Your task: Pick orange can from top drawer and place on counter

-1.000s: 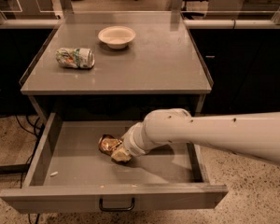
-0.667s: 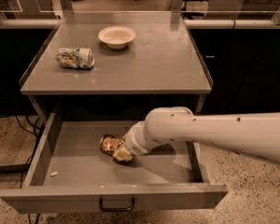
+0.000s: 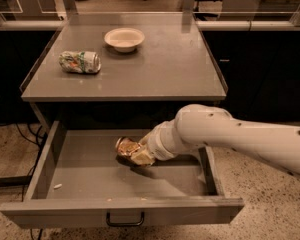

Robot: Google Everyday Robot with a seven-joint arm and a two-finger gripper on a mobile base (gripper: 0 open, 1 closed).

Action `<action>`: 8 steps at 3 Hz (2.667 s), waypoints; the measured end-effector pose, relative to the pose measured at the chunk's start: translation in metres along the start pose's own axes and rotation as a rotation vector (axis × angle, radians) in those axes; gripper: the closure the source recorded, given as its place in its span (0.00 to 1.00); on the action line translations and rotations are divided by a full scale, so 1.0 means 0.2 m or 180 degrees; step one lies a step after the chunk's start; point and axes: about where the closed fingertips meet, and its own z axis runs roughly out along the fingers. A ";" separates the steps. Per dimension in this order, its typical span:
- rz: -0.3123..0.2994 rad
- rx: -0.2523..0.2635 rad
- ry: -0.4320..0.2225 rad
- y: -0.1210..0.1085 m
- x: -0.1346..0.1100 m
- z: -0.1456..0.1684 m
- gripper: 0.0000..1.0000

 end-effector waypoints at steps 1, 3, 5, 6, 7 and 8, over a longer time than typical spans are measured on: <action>-0.0029 0.0091 -0.0136 -0.03 -0.03 -0.21 1.00; -0.0330 0.0250 -0.0307 -0.13 -0.22 -0.77 1.00; -0.0526 0.0237 -0.0367 -0.23 -0.35 -0.77 1.00; -0.0691 0.0258 -0.0367 -0.39 -0.50 -0.79 1.00; -0.0833 0.0283 -0.0328 -0.59 -0.66 -0.77 1.00; -0.0866 0.0239 -0.0308 -0.73 -0.72 -0.72 1.00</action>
Offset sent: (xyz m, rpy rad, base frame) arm -0.0230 -0.0678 0.1249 0.0689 -0.1311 0.0203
